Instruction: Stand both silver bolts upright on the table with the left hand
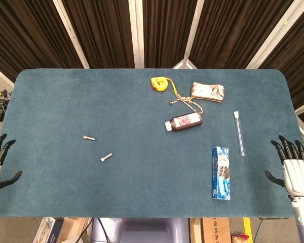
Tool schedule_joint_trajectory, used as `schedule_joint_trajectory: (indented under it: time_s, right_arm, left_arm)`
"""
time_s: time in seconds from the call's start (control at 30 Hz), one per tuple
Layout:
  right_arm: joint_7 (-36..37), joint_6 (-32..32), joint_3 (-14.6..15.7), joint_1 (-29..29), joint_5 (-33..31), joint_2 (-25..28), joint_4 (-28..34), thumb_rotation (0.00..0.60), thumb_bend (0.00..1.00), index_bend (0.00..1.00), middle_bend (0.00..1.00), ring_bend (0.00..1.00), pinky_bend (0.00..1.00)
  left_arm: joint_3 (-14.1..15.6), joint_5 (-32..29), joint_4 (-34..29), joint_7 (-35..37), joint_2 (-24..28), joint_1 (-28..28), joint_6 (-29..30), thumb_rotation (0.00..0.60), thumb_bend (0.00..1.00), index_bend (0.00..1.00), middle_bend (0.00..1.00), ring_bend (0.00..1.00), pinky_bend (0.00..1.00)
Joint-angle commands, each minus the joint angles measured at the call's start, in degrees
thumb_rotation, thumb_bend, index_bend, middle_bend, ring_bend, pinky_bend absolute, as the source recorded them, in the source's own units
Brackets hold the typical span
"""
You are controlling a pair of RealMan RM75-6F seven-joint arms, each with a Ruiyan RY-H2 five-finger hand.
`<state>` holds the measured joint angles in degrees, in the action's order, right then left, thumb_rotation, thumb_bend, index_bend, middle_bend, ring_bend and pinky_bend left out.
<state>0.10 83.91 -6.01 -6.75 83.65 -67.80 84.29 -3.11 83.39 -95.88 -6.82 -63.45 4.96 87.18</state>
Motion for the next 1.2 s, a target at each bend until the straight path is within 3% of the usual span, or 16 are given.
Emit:
schedule_joint_trajectory:
  time_s: [0.03, 0.23, 0.37, 0.67, 0.9, 1.2]
  right_arm:
    - [-0.1, 0.5, 0.1, 0.2, 0.4, 0.2, 0.5, 0.600, 0.17, 0.16, 0.08, 0.12, 0.00]
    - [-0.7, 0.3, 0.1, 0.1, 0.2, 0.2, 0.8, 0.600, 0.17, 0.16, 0.08, 0.12, 0.00]
    - [-1.1, -0.1, 0.2, 0.1, 0.0, 0.1, 0.9, 0.600, 0.17, 0.16, 0.08, 0.12, 0.00]
    - [-2.1, -0.6, 0.2, 0.0, -0.7, -0.2, 0.9, 0.600, 0.17, 0.16, 0.08, 0.12, 0.00]
    - [-3.8, -1.1, 0.3, -0.1, -1.2, -0.7, 0.9, 0.600, 0.17, 0.16, 0.08, 0.12, 0.00]
    - [-5.1, -1.6, 0.2, -0.2, -2.0, -1.2, 0.7, 0.600, 0.17, 0.16, 0.08, 0.12, 0.00]
  left_arm:
    - [-0.1, -0.1, 0.2, 0.3, 0.0, 0.2, -0.6, 0.600, 0.31, 0.16, 0.00, 0.00, 0.00]
    - [-2.1, -0.9, 2.6, 1.6, -0.9, 2.5, -2.8, 0.600, 0.31, 0.19, 0.01, 0.00, 0.00]
    - [-4.4, -3.9, 2.7, -0.5, 0.0, 7.6, -10.3, 0.600, 0.31, 0.20, 0.01, 0.00, 0.00]
    - [-8.7, -12.6, 2.7, -13.2, -0.7, 19.3, -25.3, 0.600, 0.34, 0.25, 0.02, 0.00, 0.00]
    - [-8.8, -19.3, 8.5, -20.6, -5.4, 28.3, -36.5, 0.600, 0.35, 0.27, 0.03, 0.00, 0.00]
    - [-7.7, -21.6, 17.1, -20.6, -13.6, 33.1, -39.7, 0.600, 0.37, 0.30, 0.05, 0.00, 0.00]
